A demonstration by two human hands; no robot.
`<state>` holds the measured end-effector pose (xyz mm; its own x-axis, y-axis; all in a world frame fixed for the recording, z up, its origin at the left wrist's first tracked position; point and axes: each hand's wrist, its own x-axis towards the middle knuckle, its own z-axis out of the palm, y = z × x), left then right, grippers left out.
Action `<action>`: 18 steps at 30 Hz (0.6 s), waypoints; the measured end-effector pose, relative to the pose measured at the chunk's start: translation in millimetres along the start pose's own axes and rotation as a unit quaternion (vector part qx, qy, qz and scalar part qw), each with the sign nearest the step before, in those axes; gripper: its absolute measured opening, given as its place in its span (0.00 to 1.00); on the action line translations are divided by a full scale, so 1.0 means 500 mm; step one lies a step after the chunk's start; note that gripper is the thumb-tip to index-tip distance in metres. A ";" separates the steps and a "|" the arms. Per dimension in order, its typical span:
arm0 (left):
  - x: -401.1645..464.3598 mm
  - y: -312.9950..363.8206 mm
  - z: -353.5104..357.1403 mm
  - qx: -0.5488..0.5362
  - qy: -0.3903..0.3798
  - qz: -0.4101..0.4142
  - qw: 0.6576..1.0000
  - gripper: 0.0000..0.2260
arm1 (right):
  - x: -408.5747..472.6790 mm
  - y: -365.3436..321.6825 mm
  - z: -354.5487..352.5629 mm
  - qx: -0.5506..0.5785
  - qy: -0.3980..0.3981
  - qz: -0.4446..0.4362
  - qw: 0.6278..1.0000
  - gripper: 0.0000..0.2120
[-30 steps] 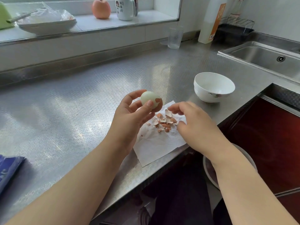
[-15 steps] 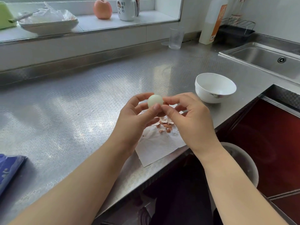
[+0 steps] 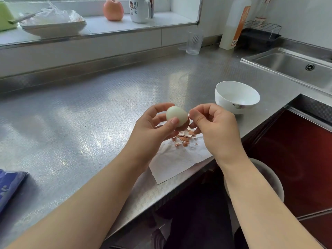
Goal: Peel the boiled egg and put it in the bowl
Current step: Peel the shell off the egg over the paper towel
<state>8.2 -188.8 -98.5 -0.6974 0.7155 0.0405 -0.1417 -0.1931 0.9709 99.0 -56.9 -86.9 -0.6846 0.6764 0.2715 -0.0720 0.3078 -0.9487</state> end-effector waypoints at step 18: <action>0.009 0.010 -0.009 -0.203 0.088 -0.059 0.973 0.22 | -0.045 0.010 0.051 -0.171 0.002 -0.086 0.981 0.17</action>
<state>1.4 -189.6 -94.4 -0.7642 0.6292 -0.1418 -0.4690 -0.3911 0.7919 95.6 -87.5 -102.0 -0.6809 0.5967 0.4247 0.0614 0.6242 -0.7788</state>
